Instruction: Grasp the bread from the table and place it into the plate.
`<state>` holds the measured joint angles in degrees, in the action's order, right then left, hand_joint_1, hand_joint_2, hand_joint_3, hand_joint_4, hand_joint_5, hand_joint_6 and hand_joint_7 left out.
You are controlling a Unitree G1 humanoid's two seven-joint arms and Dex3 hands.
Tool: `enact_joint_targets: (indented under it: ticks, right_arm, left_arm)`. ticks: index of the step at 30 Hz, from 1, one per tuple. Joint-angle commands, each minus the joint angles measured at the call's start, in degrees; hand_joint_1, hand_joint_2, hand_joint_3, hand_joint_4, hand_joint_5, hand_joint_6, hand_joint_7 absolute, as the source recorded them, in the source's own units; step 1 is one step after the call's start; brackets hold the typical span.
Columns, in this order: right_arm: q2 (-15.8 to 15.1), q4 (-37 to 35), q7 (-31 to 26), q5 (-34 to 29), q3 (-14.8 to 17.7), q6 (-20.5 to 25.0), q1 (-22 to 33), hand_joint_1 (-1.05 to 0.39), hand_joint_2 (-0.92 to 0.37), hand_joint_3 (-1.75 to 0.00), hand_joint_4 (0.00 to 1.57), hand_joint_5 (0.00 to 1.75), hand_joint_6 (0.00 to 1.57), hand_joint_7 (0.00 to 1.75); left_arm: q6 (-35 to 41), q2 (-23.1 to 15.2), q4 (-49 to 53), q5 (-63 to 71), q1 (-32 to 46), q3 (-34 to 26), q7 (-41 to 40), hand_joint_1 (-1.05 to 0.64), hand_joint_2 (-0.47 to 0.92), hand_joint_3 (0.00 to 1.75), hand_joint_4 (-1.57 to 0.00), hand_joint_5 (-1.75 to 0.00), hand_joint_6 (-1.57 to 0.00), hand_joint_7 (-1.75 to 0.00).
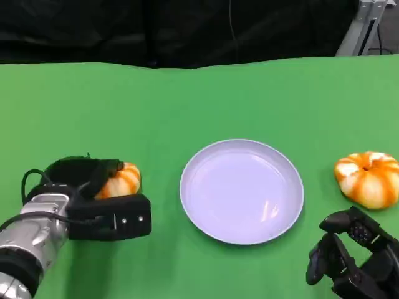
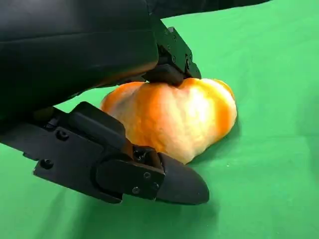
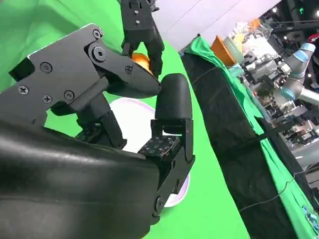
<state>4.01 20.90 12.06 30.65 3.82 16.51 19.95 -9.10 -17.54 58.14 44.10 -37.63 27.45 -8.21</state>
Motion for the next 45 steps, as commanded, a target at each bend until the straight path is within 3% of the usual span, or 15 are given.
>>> enact_joint_targets:
  ticks: [1,2,4,6,11,12,13,14,16,27,30,35,41,45]
  right_arm:
    - [-0.4,0.6,-0.1,0.5,0.1,0.1,0.3,-0.15,-0.56,-1.07,0.84,1.75,0.82,1.43]
    - [-0.3,0.7,-0.2,0.6,0.2,0.2,0.3,-0.15,-0.56,-1.07,0.84,1.75,0.82,1.43]
    - [-0.4,0.9,-0.5,0.4,0.1,0.5,0.3,-0.15,-0.56,-1.07,0.84,1.75,0.82,1.42]
    - [-0.4,1.1,-0.6,0.2,0.0,0.5,0.4,-0.16,-0.57,-1.06,0.84,1.75,0.82,1.42]
    - [-0.6,1.0,-0.5,0.0,0.0,0.3,0.4,-0.16,-0.57,-1.06,0.83,1.75,0.82,1.42]
    - [-0.6,0.8,-0.3,0.1,0.1,0.2,0.3,-0.16,-0.57,-1.06,0.83,1.75,0.82,1.42]
    - [-0.6,0.8,-0.3,0.2,0.1,0.3,0.3,-0.16,-0.57,-1.06,0.83,1.75,0.82,1.42]
    - [-0.6,0.9,-0.5,0.3,0.2,0.5,0.3,-0.15,-0.58,-1.06,0.83,1.75,0.82,1.42]
    - [-0.5,1.0,-0.8,0.3,0.2,0.6,0.3,-0.15,-0.57,-1.06,0.83,1.75,0.82,1.42]
    - [-0.6,0.8,-0.4,0.2,0.3,0.4,0.3,-0.16,-0.55,-1.09,0.83,1.75,0.81,1.43]
    - [-0.7,0.9,-0.4,0.0,0.2,0.4,0.3,-0.16,-0.55,-1.09,0.83,1.75,0.81,1.43]
    - [-0.5,1.0,-0.8,0.1,0.2,0.5,0.2,-0.15,-0.55,-1.1,0.83,1.75,0.82,1.43]
    - [-0.2,0.5,-0.8,-0.1,0.2,0.0,0.1,-0.15,-0.54,-1.1,0.83,1.75,0.81,1.44]
    - [-0.4,0.7,-0.8,-0.2,0.0,0.2,0.1,-0.15,-0.54,-1.1,0.83,1.75,0.81,1.44]
  left_arm:
    - [-0.3,-0.5,0.6,-0.2,0.2,1.0,0.0,-0.64,0.92,0.21,-0.43,-0.05,-0.48,-0.02]
    - [0.3,-0.4,0.7,0.1,0.3,1.3,-0.3,-0.46,0.92,0.27,-0.54,-0.08,-0.56,-0.04]
    - [0.8,-0.3,0.7,-0.3,0.6,1.1,-0.7,-0.32,0.92,0.33,-0.67,-0.1,-0.64,-0.05]
    - [0.1,0.2,0.3,-2.7,1.1,-0.9,-1.4,-0.26,0.92,0.39,-0.83,-0.11,-0.79,-0.08]
    - [-2.3,0.9,-0.6,-6.1,1.9,-3.4,-6.9,-0.12,0.92,0.24,-1.19,-0.29,-1.16,-0.16]
    - [-3.3,0.9,-0.8,-6.2,2.1,-3.5,-8.9,-0.11,0.92,0.25,-1.01,-0.97,-0.96,-0.79]
    - [-4.1,0.7,-1.5,-6.5,2.2,-3.8,-10.5,-0.11,0.92,0.25,-0.89,-1.35,-0.74,-1.26]
    - [-4.7,0.6,-2.4,-6.9,2.2,-4.2,-11.5,-0.13,0.92,0.25,-0.79,-1.58,-0.58,-1.54]
    - [-5.2,0.4,-3.8,-7.5,2.1,-4.7,-11.7,-0.12,0.92,0.27,-0.74,-1.7,-0.51,-1.67]
    - [-7.1,-0.4,-15.3,-8.6,3.9,-6.6,-10.3,-0.05,0.85,0.37,-0.74,-1.75,-0.56,-1.75]
    - [-8.0,-0.2,-20.5,-9.4,4.9,-7.0,-9.0,-0.06,0.72,0.65,-0.75,-1.75,-0.6,-1.75]
    - [-8.4,1.6,-29.6,-8.9,6.5,-6.4,-7.1,-0.09,0.66,0.8,-0.74,-1.75,-0.63,-1.75]
    - [-8.2,3.0,-34.5,-7.1,8.2,-5.0,-6.1,-0.11,0.66,0.85,-0.74,-1.75,-0.65,-1.73]
    - [-8.3,5.4,-34.8,-5.5,9.3,-1.9,-4.8,-0.08,0.67,0.78,-0.73,-1.75,-0.62,-1.74]
